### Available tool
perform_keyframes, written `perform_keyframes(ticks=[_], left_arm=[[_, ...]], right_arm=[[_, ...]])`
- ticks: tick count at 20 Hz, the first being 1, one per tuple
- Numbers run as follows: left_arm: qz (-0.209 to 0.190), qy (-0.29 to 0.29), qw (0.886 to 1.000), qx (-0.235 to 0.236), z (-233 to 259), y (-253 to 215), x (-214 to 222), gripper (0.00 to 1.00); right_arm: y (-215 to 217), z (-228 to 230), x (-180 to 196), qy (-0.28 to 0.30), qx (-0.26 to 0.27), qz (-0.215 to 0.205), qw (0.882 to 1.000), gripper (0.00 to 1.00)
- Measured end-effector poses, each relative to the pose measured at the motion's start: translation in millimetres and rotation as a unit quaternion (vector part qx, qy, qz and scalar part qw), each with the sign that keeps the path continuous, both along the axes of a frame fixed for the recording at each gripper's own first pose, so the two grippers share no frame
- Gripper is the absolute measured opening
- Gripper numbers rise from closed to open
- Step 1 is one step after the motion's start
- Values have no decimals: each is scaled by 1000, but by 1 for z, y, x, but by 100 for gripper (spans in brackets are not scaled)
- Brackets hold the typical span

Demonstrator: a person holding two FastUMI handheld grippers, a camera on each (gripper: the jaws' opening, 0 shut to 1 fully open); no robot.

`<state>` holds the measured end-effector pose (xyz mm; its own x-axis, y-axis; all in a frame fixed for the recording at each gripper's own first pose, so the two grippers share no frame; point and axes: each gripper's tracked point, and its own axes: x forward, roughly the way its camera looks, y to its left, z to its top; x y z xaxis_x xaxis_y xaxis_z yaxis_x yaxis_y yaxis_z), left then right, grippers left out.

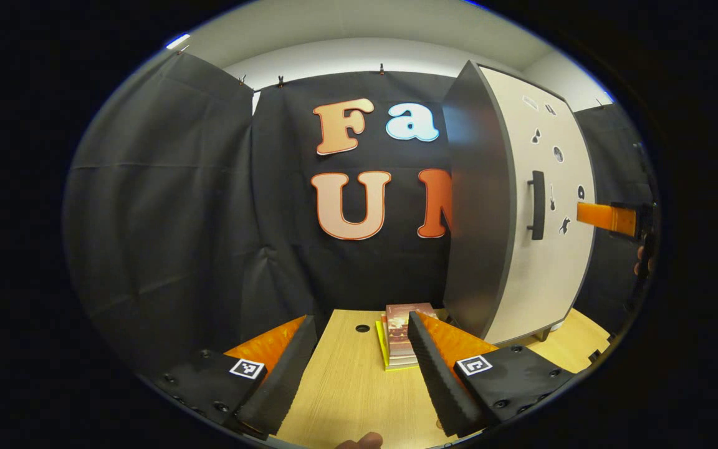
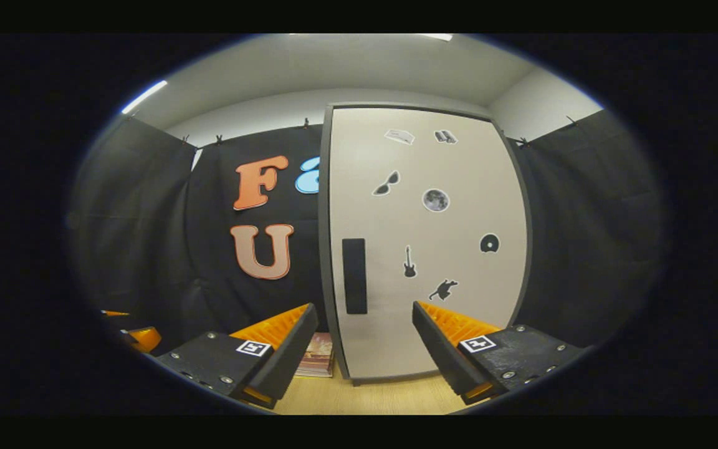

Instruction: Open the cabinet door with the right hand, grasp the bottle in the cabinet with the left hand and place it on the coaster, then close the cabinet door with the right hand.

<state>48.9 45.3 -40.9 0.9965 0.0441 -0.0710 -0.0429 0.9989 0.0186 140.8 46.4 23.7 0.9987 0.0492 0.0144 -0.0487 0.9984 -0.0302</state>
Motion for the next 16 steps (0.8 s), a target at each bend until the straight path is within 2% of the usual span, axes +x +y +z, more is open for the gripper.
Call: perform_keyframes(ticks=[6, 7, 9, 11, 12, 13, 14, 16], left_arm=[[37, 20, 999, 2, -19, 49, 16, 96], [43, 25, 999, 1, -23, 57, 18, 96], [56, 33, 998, 1, -31, 72, 22, 96], [67, 39, 997, 2, -38, 85, 25, 96], [72, 42, 997, 2, -41, 92, 25, 96], [76, 44, 996, 2, -44, 96, 25, 96], [79, 46, 996, 1, -47, 99, 25, 96], [81, 51, 995, 1, -51, 101, 26, 96]], right_arm=[[16, 2, 76, 5, 1, 8, 1000, 94], [16, 1, 87, 7, 0, 7, 1000, 100], [14, -3, 103, 12, 4, 0, 1000, 91], [11, -6, 115, 10, 4, -9, 1000, 78], [9, -8, 116, 11, 3, -15, 1000, 78], [6, -11, 119, 14, 2, -21, 1000, 65], [6, -13, 119, 14, 4, -22, 1000, 59], [7, -13, 120, 13, 8, -19, 1000, 39]])
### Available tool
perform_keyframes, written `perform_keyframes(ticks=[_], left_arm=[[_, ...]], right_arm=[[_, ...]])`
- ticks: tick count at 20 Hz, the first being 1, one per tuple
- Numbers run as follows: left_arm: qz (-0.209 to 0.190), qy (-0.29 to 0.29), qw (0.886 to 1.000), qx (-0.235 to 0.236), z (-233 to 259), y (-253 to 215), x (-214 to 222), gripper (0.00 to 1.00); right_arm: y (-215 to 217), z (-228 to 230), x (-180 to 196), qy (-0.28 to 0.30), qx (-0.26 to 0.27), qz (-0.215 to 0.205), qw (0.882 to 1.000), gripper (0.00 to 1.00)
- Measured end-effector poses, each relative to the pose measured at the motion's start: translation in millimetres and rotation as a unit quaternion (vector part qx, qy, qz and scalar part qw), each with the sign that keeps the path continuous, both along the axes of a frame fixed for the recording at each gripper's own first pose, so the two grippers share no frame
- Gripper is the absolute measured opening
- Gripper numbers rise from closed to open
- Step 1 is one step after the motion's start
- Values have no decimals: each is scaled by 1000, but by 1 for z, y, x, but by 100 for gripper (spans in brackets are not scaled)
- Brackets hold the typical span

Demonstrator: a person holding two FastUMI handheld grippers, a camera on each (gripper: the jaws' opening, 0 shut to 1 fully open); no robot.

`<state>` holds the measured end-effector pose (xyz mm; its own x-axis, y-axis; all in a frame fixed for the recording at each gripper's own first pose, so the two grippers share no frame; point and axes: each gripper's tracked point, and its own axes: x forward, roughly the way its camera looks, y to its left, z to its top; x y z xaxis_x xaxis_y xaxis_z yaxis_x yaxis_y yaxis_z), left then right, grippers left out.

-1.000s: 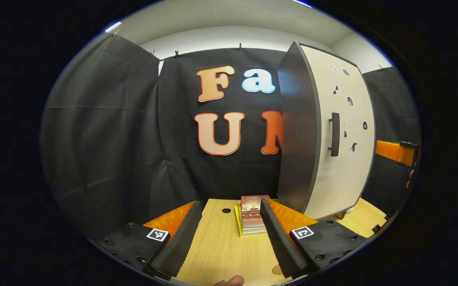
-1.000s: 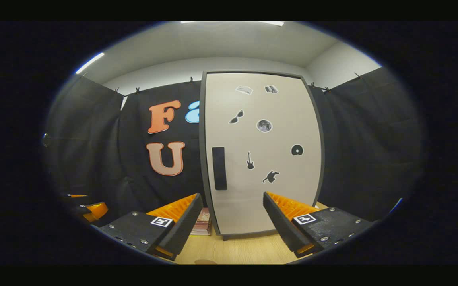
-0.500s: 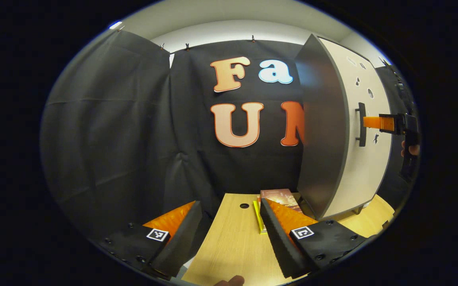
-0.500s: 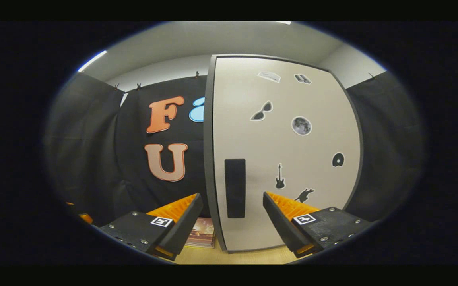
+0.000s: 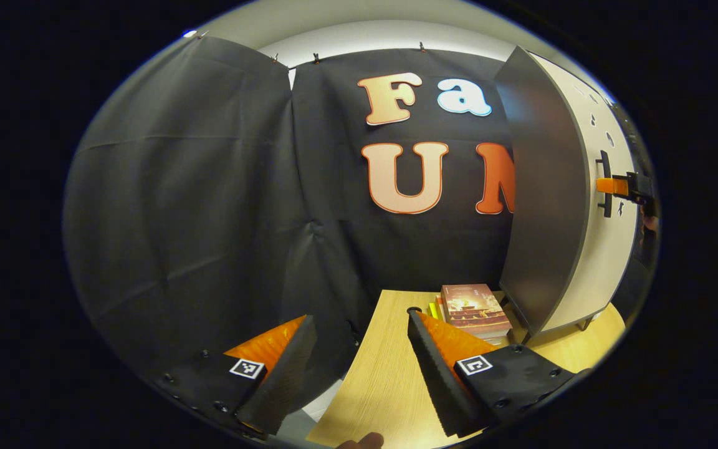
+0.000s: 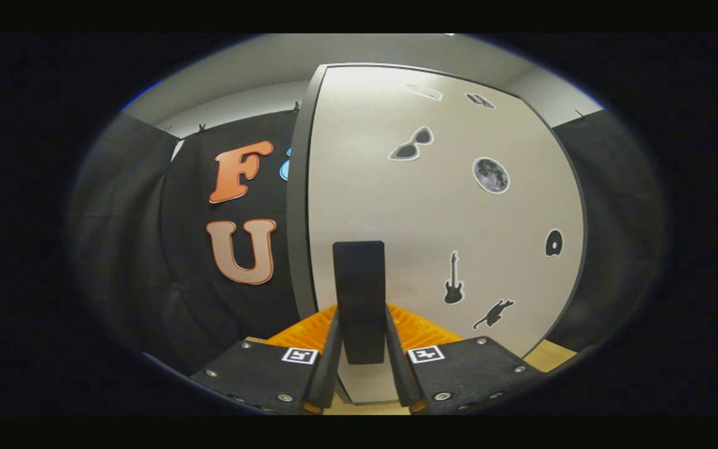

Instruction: Open the cabinet door with the right hand, grasp the bottle in the cabinet with the left hand and place it on the coaster, then close the cabinet door with the right hand.

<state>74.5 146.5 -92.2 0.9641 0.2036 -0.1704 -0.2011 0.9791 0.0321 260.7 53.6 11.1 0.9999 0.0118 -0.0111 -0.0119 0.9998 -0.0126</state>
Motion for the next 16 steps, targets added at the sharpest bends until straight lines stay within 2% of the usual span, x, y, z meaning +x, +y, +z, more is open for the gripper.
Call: perform_keyframes(ticks=[1, 4, 5, 6, 7, 8, 10, 11, 12, 14, 16], left_arm=[[0, 2, 1000, -1, -1, -1, -1, 96], [-5, 1, 1000, -1, -2, -7, -7, 96], [-6, -1, 1000, -1, -1, -9, -10, 96], [-9, -2, 1000, -2, -1, -10, -14, 96], [-10, -3, 1000, -3, 0, -14, -18, 96], [-14, -4, 1000, -3, 1, -18, -20, 96], [-20, -5, 1000, 0, 3, -28, -27, 96], [-25, -6, 1000, 1, 5, -35, -31, 96], [-28, -5, 1000, 4, 5, -42, -36, 96], [-39, -7, 999, 8, 6, -61, -46, 95], [-52, -7, 999, 13, 7, -82, -60, 96]], right_arm=[[0, -1, -1, 1, -3, -1, 1000, 35], [0, -1, -5, 5, -2, -6, 1000, 34], [-1, -1, -8, 7, 4, -7, 1000, 27], [-2, -1, -11, 10, 9, -6, 1000, 30], [-2, -1, -17, 13, 13, -3, 1000, 28], [-1, -1, -26, 14, 14, 0, 1000, 24], [-13, -1, -55, 12, 16, -2, 1000, 27], [-22, 1, -73, 10, 21, -3, 1000, 23], [-31, 0, -92, 11, 26, -3, 1000, 24], [-45, 1, -120, 11, 32, -10, 999, 19], [-65, 1, -146, 11, 38, -17, 999, 22]])
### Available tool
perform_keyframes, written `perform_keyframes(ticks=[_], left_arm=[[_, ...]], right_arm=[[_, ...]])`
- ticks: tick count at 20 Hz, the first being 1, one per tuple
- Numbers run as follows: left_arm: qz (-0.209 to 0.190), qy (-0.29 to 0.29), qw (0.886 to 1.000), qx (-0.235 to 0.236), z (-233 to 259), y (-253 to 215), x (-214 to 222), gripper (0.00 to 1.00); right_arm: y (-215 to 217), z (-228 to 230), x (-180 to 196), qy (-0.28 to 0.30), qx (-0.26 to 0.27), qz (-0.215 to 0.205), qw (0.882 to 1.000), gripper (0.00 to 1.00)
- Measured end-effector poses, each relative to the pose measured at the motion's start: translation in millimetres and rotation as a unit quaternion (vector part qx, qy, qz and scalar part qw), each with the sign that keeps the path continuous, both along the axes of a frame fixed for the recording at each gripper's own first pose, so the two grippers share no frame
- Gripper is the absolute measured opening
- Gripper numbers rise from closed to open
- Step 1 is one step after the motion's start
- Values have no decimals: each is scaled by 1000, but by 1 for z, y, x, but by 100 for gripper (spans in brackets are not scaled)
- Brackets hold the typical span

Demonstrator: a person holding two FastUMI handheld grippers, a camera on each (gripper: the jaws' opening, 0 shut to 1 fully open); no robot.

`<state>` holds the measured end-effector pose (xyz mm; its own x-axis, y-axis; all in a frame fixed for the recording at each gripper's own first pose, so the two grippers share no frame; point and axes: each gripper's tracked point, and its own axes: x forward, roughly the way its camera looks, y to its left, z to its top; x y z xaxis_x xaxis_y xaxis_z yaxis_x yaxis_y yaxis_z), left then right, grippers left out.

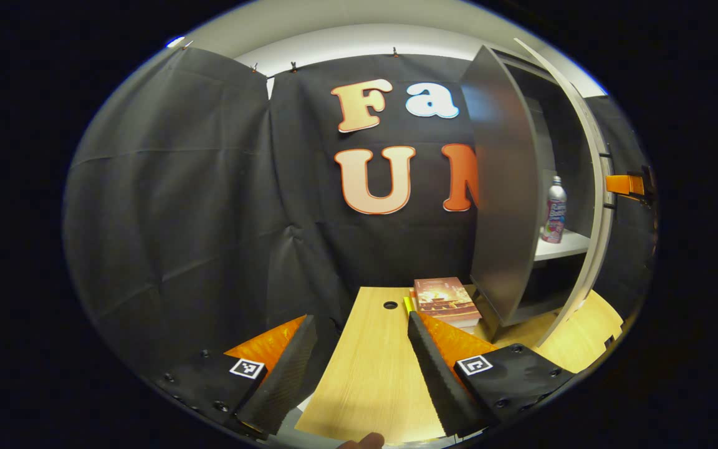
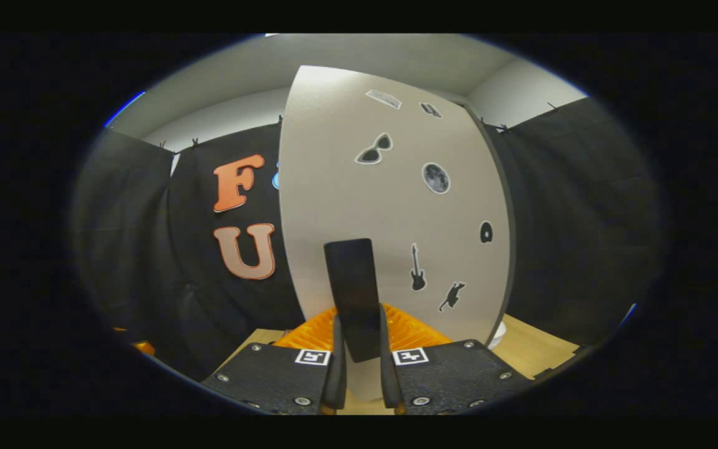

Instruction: Open the cabinet door with the right hand, grasp the bottle in the cabinet with the left hand and place it on the coaster, then close the cabinet door with the right hand.

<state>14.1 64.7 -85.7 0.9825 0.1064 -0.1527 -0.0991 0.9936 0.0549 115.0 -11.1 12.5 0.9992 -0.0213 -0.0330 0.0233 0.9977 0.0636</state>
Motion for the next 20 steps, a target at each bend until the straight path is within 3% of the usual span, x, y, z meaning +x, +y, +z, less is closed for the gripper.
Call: perform_keyframes(ticks=[5, 10, 14, 20], left_arm=[[-29, -6, 999, 13, 8, -54, -30, 96], [-49, -7, 999, 14, 11, -105, -51, 95], [-67, 2, 998, 8, 6, -149, -62, 95], [-90, 6, 996, 2, 7, -214, -73, 96]], right_arm=[[-54, 2, -60, -7, 7, -10, 1000, 18], [-105, 8, -95, -12, 9, -34, 999, 17], [-164, 14, -124, -13, 5, -54, 998, 10], [-233, 20, -143, -11, 11, -47, 999, 1]])
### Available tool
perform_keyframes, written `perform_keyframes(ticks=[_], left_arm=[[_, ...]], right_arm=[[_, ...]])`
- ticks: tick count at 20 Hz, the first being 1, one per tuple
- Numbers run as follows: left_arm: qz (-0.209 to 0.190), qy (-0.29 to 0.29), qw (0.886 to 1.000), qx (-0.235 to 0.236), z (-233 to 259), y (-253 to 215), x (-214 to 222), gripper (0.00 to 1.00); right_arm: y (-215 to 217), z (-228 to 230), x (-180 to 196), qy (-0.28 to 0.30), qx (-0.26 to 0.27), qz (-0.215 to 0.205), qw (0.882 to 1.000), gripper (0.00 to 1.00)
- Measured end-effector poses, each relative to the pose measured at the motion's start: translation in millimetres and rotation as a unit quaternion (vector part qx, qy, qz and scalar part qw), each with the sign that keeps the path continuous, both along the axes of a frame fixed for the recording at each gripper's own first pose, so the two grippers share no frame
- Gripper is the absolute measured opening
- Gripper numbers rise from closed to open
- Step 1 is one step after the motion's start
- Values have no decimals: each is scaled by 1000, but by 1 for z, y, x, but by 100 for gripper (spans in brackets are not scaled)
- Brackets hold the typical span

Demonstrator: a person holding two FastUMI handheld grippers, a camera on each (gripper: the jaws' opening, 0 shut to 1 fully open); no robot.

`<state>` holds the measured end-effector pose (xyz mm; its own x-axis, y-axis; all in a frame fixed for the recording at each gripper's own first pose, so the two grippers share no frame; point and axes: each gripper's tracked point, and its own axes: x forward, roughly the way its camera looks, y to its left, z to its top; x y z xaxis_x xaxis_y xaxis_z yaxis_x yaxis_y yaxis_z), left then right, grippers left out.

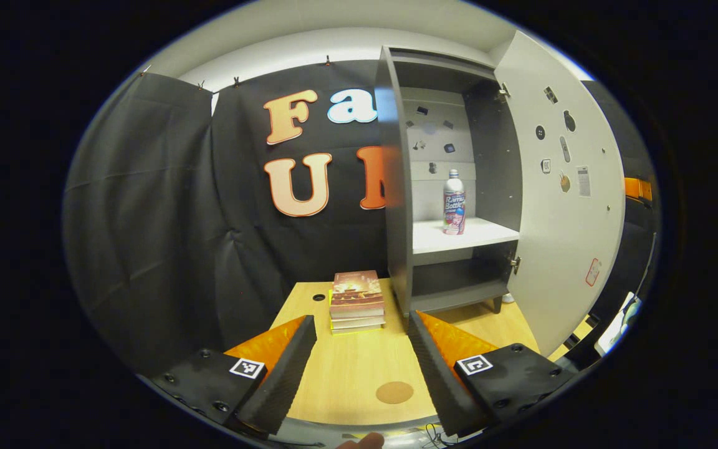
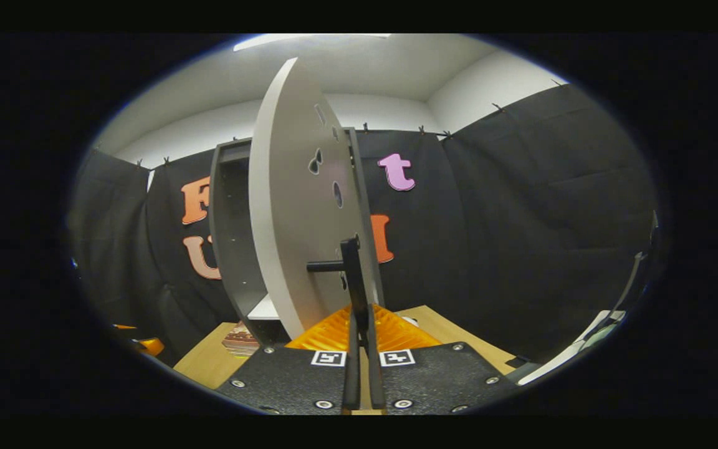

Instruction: Open the cabinet door with the right hand, grasp the bottle in the cabinet with the left hand and place it on the coaster, then close the cabinet door with the right hand.

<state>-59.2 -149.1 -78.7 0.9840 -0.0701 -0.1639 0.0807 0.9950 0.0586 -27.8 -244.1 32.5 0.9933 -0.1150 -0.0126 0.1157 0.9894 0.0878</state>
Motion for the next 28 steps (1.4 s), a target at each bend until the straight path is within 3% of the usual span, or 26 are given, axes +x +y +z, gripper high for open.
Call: perform_keyframes(ticks=[10, 11, 12, 14, 20, 22, 25, 28], left_arm=[[7, -2, 1000, -3, 4, -46, -3, 96], [8, -1, 1000, -3, 4, -49, -4, 96], [10, 0, 1000, -3, 4, -51, -5, 96], [13, 1, 1000, -3, 3, -55, -6, 96], [19, 4, 1000, -5, 2, -66, -11, 96], [19, -2, 1000, -7, 7, -68, -12, 96], [17, -8, 1000, -5, 12, -74, -10, 96], [11, -14, 1000, -2, 18, -81, -4, 96]], right_arm=[[-70, 8, 2, 3, 1, 33, 999, 5], [-75, 7, 2, 4, 2, 36, 999, 0], [-79, 7, 3, 5, 3, 40, 999, 5], [-86, 8, 3, 7, 3, 44, 999, 0], [-89, 8, -3, 10, -1, 62, 998, 1], [-88, 10, -12, 8, -11, 58, 998, 10], [-81, 18, -34, -7, -4, 61, 998, 0], [-74, 32, -61, -27, -4, 58, 998, 4]])
